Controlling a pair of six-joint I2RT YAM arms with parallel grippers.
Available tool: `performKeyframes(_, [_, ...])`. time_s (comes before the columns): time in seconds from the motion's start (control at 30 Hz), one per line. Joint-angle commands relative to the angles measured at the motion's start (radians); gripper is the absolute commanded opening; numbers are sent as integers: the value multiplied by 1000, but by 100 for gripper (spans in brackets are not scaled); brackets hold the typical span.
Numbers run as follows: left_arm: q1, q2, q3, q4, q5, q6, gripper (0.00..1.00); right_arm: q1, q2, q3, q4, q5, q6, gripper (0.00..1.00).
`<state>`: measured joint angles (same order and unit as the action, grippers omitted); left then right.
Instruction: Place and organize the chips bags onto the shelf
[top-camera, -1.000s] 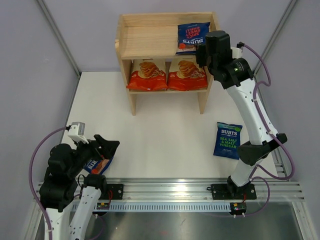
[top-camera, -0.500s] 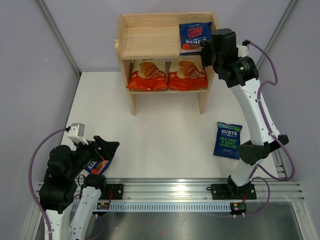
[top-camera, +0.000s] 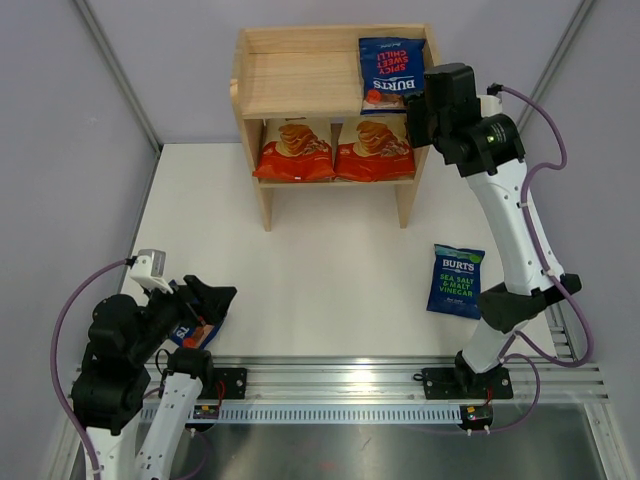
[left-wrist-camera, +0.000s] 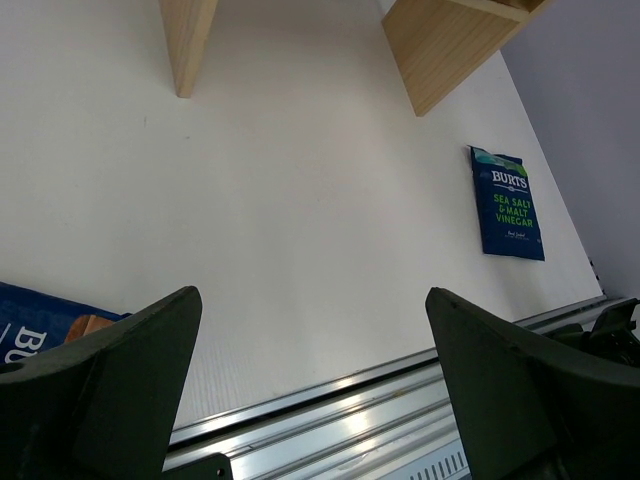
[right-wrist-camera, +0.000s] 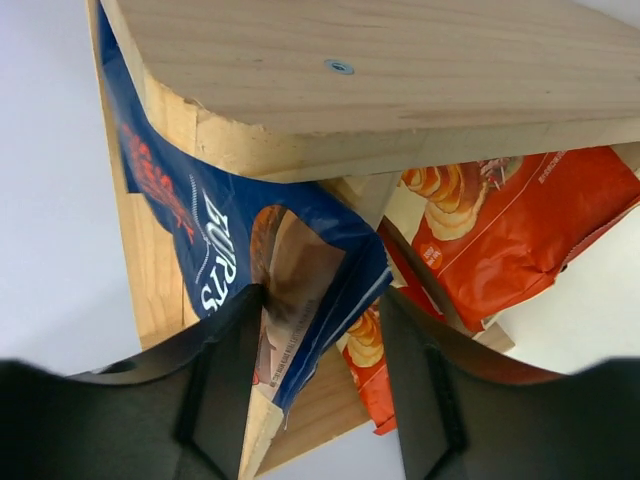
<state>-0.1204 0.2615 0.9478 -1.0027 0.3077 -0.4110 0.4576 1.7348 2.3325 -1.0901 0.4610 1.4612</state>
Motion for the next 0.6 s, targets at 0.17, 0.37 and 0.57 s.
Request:
performKeyframes(0.17, [-1, -2, 9, 19, 50, 6, 98, -7, -98, -56, 84, 4, -15, 39])
performKeyframes(0.37, [-1, -5, 3, 9, 57, 17, 97, -8, -96, -68, 122, 22, -7, 30])
performKeyframes(0.57, [-1, -11, 16, -19, 34, 35, 97, -13, -34, -24, 130, 18, 13, 26])
